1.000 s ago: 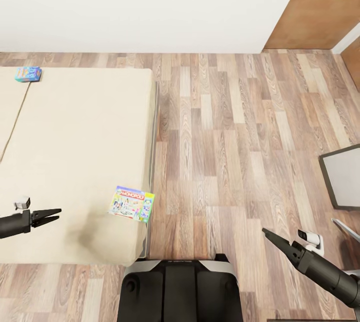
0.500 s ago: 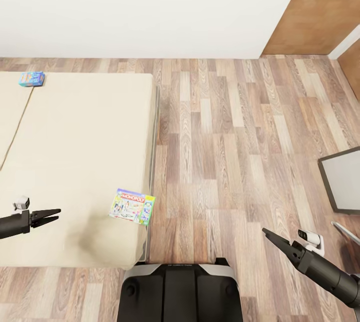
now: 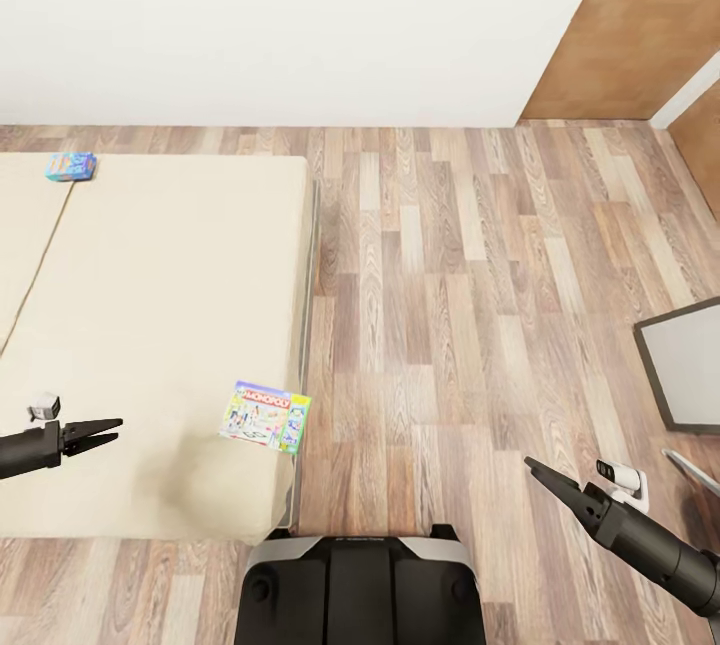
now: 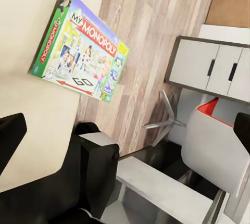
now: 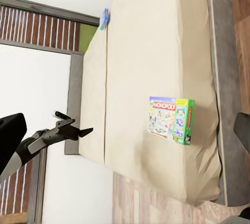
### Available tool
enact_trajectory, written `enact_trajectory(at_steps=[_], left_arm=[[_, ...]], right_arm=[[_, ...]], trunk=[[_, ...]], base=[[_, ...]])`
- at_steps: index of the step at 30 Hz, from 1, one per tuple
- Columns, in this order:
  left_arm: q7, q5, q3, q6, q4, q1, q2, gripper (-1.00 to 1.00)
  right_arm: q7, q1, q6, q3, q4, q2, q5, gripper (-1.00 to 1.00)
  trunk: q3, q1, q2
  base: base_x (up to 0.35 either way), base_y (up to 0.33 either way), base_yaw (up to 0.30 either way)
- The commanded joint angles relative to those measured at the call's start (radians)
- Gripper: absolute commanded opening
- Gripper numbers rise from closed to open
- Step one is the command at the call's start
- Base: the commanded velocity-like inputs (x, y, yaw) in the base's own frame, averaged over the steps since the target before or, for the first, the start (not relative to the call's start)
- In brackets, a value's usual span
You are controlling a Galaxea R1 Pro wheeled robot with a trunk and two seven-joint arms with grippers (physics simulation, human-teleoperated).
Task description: Put all the toys in the child's room - the three board games (two on the bed and one on the table), the two jigsaw puzzles on the table, and the tennis ball on the table - inside the toy box on the table in the child's room.
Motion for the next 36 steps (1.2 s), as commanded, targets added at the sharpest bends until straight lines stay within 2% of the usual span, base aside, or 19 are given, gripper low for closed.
enact_trajectory(at_steps=[1,36], left_arm=[[-0.005,-0.004,0.001,0.011,0.000,0.000,0.000,1.00],[-0.005,-0.004,0.002,0.005,0.000,0.000,-0.003,1.00]], right_arm=[[0.001,0.000,0.008,0.000,0.000,0.000,-0.003,1.00],[0.006,0.000,0.005,-0.004,0.001,-0.001,-0.006,1.00]], trunk=[[0.001,0.001,-0.001],[0.058,0.001,-0.001]], base=[[-0.009,0.000,0.000],[-0.001,0.000,0.000]])
